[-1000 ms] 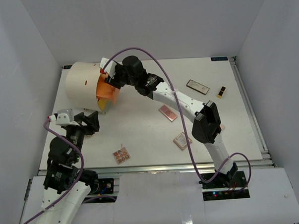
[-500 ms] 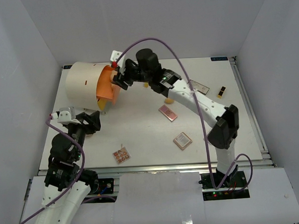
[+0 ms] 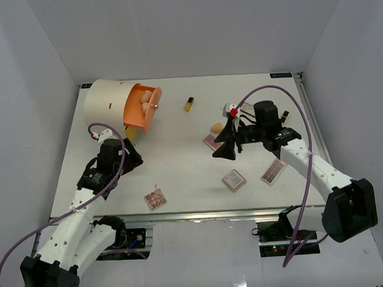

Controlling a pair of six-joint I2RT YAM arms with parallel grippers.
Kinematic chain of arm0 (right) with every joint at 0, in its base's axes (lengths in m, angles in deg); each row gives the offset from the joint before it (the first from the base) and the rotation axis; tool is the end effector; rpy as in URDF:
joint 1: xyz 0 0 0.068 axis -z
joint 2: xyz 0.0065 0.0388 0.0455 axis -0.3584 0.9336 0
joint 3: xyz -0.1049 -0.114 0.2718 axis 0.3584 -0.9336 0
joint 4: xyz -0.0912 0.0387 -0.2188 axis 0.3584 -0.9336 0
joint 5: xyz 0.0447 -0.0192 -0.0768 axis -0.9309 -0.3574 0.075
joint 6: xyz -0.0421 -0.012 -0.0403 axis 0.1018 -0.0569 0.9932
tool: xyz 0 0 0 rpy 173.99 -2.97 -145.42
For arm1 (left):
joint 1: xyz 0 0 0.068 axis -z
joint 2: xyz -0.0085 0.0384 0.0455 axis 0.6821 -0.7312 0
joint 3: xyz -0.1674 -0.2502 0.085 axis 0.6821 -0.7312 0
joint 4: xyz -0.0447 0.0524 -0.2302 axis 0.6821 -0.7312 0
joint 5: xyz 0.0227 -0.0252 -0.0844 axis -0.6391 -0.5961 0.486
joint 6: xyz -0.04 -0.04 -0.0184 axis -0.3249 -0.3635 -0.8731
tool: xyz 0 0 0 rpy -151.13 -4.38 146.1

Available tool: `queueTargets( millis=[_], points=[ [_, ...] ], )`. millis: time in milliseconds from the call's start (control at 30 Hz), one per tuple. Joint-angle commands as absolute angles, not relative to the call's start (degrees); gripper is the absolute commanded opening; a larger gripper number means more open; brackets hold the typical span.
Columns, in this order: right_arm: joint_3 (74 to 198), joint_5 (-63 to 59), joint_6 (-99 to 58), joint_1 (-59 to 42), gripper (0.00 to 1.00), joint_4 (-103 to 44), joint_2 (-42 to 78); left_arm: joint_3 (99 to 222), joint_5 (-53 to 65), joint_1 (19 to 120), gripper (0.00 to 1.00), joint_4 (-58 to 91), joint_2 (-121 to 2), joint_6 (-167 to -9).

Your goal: Organize the makeup

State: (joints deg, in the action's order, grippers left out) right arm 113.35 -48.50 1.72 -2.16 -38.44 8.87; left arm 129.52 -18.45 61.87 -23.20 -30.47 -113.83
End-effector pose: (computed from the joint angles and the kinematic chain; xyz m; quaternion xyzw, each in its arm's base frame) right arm 0.2091 0.1276 0.3419 -0.4711 0.6468 0.4177 0.4304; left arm 0.1192 -0.0281 0.2952 -0.2006 0.8883 -0.0732 0.4066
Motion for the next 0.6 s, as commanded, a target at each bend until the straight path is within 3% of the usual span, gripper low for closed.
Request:
queueTargets(
  millis=[0, 300, 567],
  points=[
    [111.13, -53.31, 0.43, 4.58, 0.74, -33.48, 3.80, 132.49, -23.48, 58.63, 0.83, -31.15, -31.51, -123.37],
    [108.95, -54.21, 0.57, 6.27, 0.74, -32.64, 2.19, 128.92, -7.91, 32.36, 0.81, -25.70, -36.00, -126.01],
    [108.43, -54.71, 1.58, 7.18, 0.74, -33.29, 0.68, 132.59, -8.04, 28.91, 0.73, -22.79, -44.04, -132.02]
  ],
)
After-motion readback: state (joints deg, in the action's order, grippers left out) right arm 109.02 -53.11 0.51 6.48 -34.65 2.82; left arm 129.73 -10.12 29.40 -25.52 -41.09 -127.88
